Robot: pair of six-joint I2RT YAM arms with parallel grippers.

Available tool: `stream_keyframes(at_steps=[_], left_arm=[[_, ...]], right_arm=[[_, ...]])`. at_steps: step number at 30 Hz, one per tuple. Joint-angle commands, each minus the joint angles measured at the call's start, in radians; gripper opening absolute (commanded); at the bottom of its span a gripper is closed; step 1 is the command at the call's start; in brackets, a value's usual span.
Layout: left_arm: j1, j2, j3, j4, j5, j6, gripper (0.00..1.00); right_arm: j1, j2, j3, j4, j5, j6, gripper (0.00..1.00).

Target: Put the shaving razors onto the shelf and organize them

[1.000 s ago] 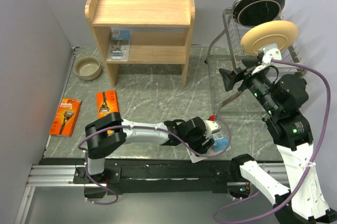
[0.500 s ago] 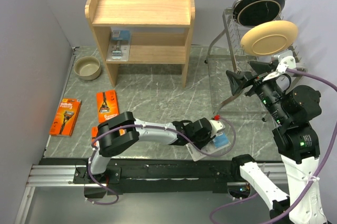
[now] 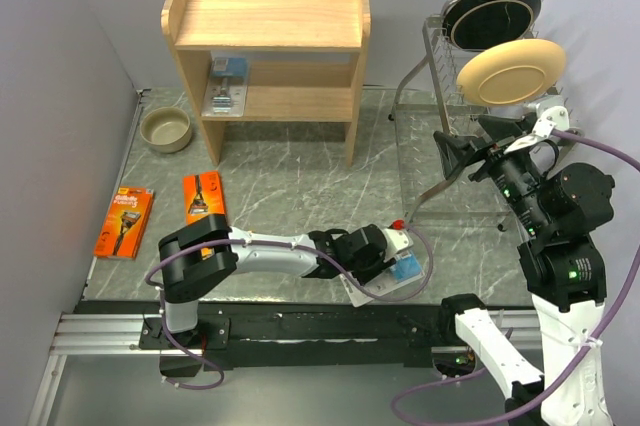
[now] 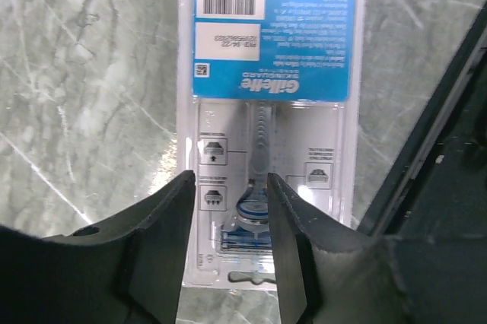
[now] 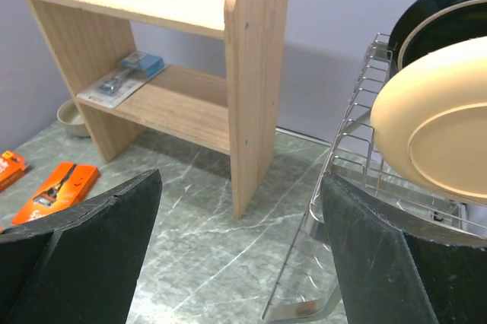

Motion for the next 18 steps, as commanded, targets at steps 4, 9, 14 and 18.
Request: stream_keyframes(at_steps=[4,9,14,18], left_arm=[[0.007,-0.026,0.006,0.021,-0.006,0.048,0.50],[0.006,0.016,0.030,0.008,0.034,0.028,0.50],[0.006,0.067,0.081,-0.011,0.051,0.010,0.49],[0.007,0.096,0.081,-0.017,0.015,0.025,0.40]], right_arm=[[-0.054,-0.007,0.019,0.047,-0.046,0.052,0.91],[-0.084,-0.008,0.023,0.047,-0.058,0.061,0.90],[-0.095,-0.020,0.013,0.046,-0.064,0.056,0.90],[-0.101,-0.028,-0.003,0.046,-0.069,0.056,0.90]])
